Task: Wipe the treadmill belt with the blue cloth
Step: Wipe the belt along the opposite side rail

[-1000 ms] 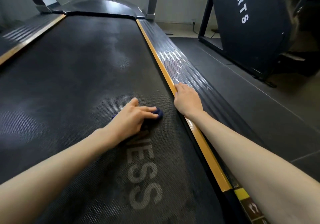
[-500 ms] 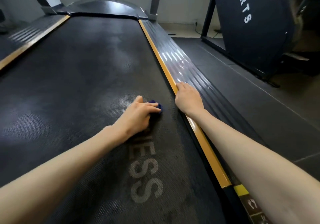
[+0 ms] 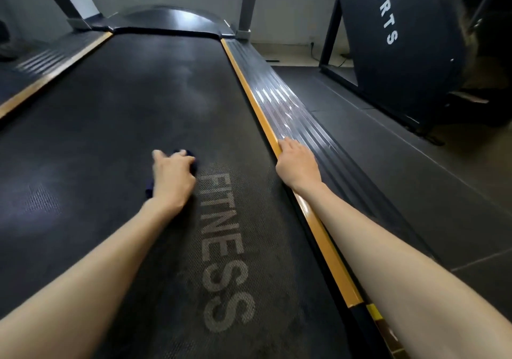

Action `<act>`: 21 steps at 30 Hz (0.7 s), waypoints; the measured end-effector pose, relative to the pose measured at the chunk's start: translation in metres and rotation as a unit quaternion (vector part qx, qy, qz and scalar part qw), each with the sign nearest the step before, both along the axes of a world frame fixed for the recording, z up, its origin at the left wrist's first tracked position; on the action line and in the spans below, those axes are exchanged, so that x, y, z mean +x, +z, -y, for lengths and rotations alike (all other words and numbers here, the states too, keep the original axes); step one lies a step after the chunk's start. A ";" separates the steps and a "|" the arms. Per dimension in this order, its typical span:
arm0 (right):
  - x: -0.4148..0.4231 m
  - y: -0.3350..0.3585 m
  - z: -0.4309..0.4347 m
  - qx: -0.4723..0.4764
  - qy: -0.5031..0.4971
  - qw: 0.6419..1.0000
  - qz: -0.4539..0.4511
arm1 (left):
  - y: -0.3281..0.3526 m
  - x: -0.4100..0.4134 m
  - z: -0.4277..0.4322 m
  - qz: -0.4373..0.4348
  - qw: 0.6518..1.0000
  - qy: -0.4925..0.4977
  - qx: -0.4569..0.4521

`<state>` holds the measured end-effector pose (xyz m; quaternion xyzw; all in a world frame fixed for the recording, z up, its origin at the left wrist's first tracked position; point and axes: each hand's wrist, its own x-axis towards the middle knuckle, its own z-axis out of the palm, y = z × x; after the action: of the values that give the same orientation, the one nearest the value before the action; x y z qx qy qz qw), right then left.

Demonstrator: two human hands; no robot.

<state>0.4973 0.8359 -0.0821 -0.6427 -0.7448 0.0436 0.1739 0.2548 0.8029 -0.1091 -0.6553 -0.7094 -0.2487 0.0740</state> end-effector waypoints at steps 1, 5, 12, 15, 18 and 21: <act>0.000 0.000 0.001 -0.002 0.002 1.000 0.002 | -0.002 0.024 0.009 -0.017 0.998 -0.061 0.009; 0.001 0.002 0.002 -0.002 0.001 1.000 0.012 | -0.008 0.075 0.042 -0.070 0.957 -0.277 0.042; 0.002 0.002 0.002 0.000 0.008 1.000 0.016 | -0.010 -0.148 0.014 -0.117 0.979 0.140 -0.095; 0.002 0.003 0.003 -0.005 0.004 1.000 0.015 | -0.001 -0.115 0.020 -0.110 0.971 0.174 -0.126; -0.001 0.004 0.005 -0.010 0.003 1.000 0.020 | 0.013 -0.037 0.024 -0.141 0.975 0.116 -0.122; -0.001 0.005 0.006 -0.012 0.003 1.000 0.016 | 0.011 0.030 0.029 -0.143 0.985 -0.038 -0.086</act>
<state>0.4967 0.8302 -0.0766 -0.6429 -0.7492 0.0425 0.1538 0.2847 0.7736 -0.0977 -0.7148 -0.6845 -0.0932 0.1088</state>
